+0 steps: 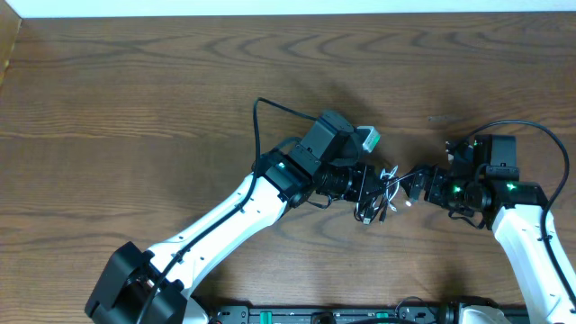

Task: Untangle cables

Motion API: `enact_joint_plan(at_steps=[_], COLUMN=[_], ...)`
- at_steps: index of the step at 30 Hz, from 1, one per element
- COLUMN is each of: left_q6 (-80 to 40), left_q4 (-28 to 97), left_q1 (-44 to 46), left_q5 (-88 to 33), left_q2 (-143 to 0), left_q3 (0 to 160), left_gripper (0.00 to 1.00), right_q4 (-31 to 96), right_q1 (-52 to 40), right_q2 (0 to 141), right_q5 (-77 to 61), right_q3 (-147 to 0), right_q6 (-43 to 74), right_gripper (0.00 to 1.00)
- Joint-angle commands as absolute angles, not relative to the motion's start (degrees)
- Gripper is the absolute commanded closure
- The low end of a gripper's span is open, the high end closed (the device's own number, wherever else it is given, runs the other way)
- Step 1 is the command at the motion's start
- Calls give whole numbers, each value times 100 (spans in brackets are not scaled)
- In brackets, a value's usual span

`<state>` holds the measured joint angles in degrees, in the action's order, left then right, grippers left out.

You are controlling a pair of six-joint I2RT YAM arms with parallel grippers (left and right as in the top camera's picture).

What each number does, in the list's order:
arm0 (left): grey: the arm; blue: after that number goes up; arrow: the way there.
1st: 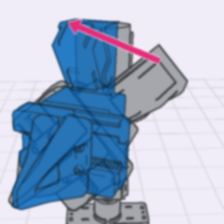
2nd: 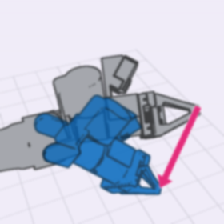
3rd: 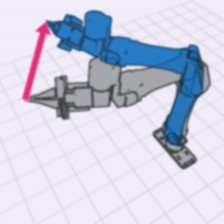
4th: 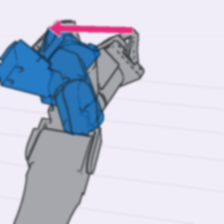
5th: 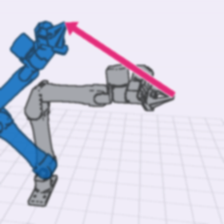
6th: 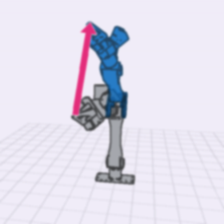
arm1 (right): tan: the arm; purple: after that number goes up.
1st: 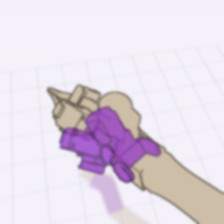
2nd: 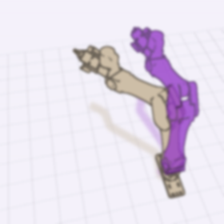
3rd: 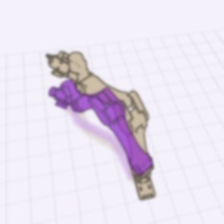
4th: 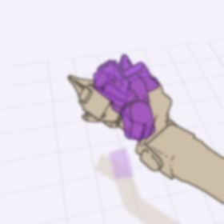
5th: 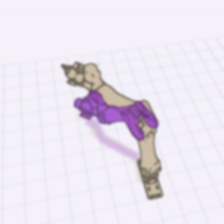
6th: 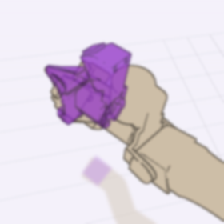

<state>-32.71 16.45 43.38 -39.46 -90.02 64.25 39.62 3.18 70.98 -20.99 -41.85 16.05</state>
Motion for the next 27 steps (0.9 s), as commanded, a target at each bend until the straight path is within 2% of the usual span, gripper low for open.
enact_joint_plan(at_steps=[1, 27], left_q6=[-3148, -3151], left_q4=[1651, 1712], left_q1=[4340, 4340], left_q5=[-3916, -3916], left_q2=[-9035, -9035], left_q3=[6429, 6429], left_gripper=[92, 92], right_q4=[3962, 3962], right_q1=[290, 290], right_q2=[7116, 7116], right_q5=[-2112, -2112], right_q3=[-4263, -4263], right_q6=[1559, 1559], right_gripper=[1, 1])
